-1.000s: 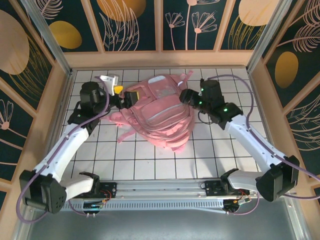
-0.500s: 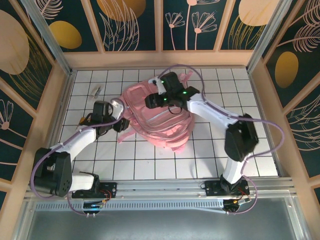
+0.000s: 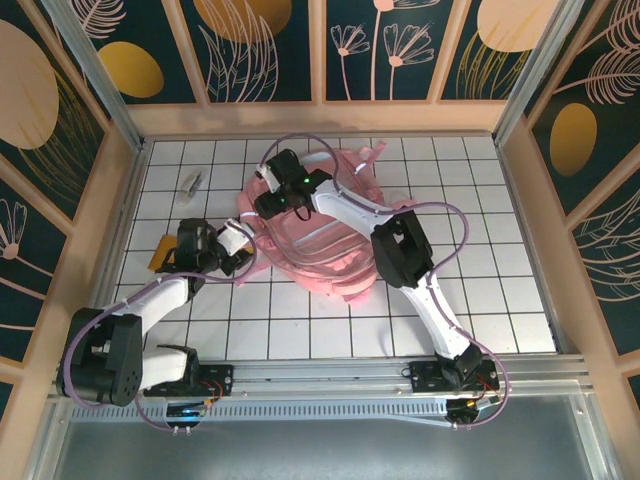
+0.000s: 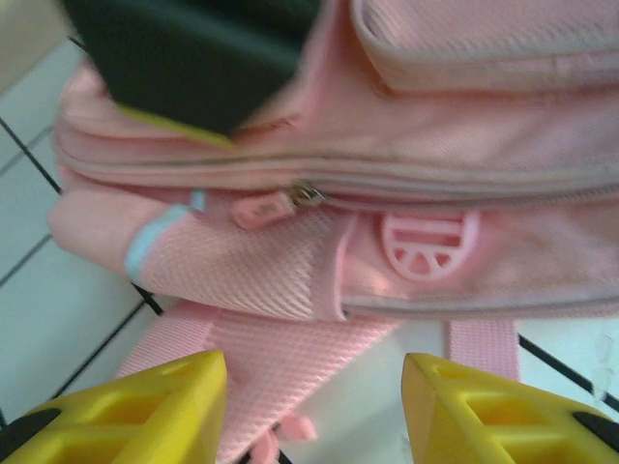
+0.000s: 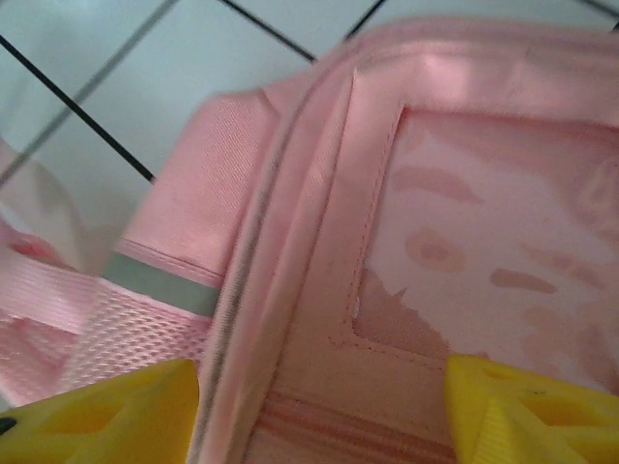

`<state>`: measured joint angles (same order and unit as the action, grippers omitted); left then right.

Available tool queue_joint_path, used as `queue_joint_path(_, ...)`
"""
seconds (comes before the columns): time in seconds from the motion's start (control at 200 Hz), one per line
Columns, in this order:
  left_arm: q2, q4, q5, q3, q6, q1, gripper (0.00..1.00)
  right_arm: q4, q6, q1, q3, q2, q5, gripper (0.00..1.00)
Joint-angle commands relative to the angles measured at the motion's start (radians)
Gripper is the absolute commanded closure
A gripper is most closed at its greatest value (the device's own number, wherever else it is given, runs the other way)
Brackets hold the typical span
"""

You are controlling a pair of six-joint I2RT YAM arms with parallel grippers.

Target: Pack books, pencil case, and school supplies into a backpack

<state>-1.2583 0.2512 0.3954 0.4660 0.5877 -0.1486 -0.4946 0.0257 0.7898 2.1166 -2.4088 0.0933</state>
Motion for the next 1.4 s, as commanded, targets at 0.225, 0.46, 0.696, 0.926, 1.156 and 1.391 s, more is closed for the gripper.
queue_joint_path(0.225,-0.093,-0.018,0.196,0.093,0.084,0.055,0.5,-0.109,0.01,0.03,0.055,-0.037,-0.309,0.66)
queue_joint_path(0.46,-0.095,-0.061,0.203,0.094,0.278,0.054,0.49,-0.102,-0.006,0.047,0.084,0.025,-0.283,1.0)
queue_joint_path(0.696,-0.155,-0.113,0.427,0.179,0.466,0.053,0.53,-0.119,-0.087,0.021,0.055,0.146,-0.119,1.0)
queue_joint_path(0.926,-0.299,-0.154,0.421,0.302,0.509,0.03,0.6,-0.085,-0.111,-0.009,-0.077,0.265,-0.01,1.0)
queue_joint_path(1.156,-0.343,-0.013,0.331,0.312,0.409,-0.03,0.58,-0.052,-0.154,-0.032,-0.137,0.308,0.072,1.0)
queue_joint_path(1.391,-0.318,-0.008,0.374,0.26,0.327,0.024,0.74,-0.046,-0.143,-0.067,-0.192,0.305,0.182,0.52)
